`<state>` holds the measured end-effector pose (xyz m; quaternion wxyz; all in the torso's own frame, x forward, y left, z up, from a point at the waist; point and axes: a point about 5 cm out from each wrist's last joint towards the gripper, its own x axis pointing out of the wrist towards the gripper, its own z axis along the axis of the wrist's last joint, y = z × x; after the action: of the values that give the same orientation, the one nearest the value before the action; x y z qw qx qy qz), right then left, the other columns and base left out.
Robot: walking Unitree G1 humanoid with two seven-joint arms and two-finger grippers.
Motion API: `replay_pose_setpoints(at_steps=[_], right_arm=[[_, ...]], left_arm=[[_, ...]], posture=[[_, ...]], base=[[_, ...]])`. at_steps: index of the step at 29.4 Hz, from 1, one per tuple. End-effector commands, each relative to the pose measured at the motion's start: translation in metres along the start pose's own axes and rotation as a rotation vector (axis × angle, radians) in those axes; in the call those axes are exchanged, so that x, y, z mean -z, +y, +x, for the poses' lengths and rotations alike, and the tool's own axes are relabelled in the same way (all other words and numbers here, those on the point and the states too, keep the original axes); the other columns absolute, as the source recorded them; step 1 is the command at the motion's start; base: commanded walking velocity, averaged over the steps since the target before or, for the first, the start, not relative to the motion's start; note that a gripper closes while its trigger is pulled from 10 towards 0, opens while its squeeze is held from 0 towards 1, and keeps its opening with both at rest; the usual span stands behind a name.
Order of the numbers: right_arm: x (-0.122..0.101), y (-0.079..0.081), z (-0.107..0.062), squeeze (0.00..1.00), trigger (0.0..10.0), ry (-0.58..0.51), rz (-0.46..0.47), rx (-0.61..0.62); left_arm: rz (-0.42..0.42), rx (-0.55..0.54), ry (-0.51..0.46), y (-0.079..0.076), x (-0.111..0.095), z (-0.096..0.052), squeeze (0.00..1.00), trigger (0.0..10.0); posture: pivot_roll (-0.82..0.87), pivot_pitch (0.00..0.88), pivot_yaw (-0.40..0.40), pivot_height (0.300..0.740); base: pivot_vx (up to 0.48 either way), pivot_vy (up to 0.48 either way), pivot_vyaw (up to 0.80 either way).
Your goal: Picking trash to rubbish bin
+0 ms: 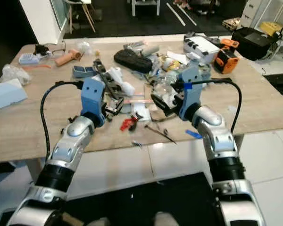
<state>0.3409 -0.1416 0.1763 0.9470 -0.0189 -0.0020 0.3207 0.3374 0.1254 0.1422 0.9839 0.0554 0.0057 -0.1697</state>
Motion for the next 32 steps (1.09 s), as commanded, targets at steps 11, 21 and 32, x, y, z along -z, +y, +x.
replay_pose_setpoints(at_steps=[11, 21, 32], right_arm=[[0.003, -0.002, -0.003, 0.0, 10.0, 0.044, -0.026, -0.018], [0.005, -0.005, -0.009, 0.0, 10.0, 0.138, -0.092, -0.069], [0.005, -0.031, -0.028, 0.0, 10.0, 0.263, -0.178, -0.04]], left_arm=[[0.169, 0.299, -0.038, -0.006, -0.01, -0.015, 0.0, 10.0], [0.395, 0.48, 0.091, 0.008, -0.005, -0.029, 0.0, 10.0], [0.385, 0.498, 0.046, -0.003, -0.015, -0.021, 0.0, 10.0]], posture=[[-0.09, 0.0, -0.042, 0.74], [-0.08, 0.0, -0.034, 0.74], [-0.09, 0.0, -0.023, 0.74]], base=[[0.023, 0.0, 0.0], [0.0, 0.0, 0.0], [0.0, 0.0, 0.0]])
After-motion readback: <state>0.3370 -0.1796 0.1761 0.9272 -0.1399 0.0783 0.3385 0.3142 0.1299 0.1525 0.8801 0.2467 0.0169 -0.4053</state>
